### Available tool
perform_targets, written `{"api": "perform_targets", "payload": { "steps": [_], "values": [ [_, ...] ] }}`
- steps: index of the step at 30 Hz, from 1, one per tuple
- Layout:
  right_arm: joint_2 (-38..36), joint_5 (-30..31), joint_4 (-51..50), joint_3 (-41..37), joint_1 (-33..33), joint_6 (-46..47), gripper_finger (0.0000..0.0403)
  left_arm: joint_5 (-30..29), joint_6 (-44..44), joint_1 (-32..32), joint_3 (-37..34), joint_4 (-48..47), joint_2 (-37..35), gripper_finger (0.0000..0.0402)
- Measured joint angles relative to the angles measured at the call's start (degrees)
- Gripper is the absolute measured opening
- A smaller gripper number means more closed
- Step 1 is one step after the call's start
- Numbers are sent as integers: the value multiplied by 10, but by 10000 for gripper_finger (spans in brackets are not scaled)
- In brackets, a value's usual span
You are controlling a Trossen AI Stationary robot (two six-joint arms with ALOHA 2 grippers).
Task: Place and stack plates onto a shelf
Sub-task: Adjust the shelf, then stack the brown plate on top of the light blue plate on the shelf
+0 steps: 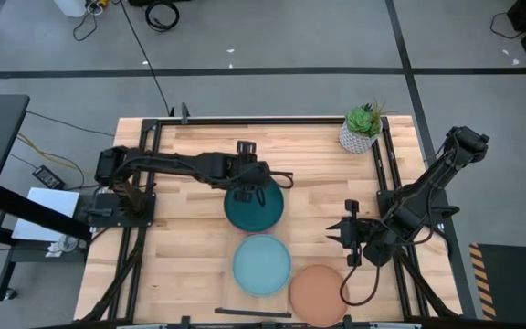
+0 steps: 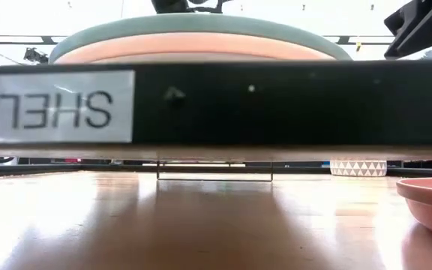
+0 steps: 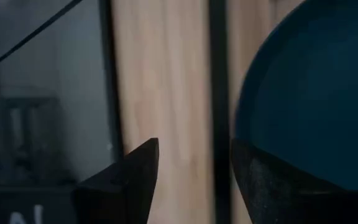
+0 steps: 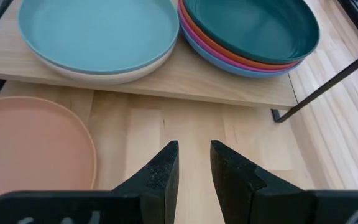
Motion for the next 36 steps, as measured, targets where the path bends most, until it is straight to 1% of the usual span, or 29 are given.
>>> {"api": "perform_targets", "payload": {
  "steps": [6,16,22,26,30,33,34,36],
  "values": [
    [0,0,-1,0,-3,-2,98,-6,11,16,0,1,-3,202],
    [0,0,-3,0,-3,-6,98,-40,18,46,0,3,-3,185],
    [0,0,-3,0,-3,-7,98,-44,44,62,0,2,-3,185],
    [0,-1,-3,0,-3,-3,98,-45,68,62,0,3,-5,185],
    [0,-2,-5,0,-3,4,98,-18,88,54,0,11,-23,185],
    [0,-2,-5,0,-3,3,98,-13,89,44,0,29,-37,185],
    [0,-2,-6,0,-3,2,98,-4,87,40,1,29,-43,185],
    [0,-5,-6,0,-3,2,98,40,75,32,1,29,-52,185]
  ]
}}
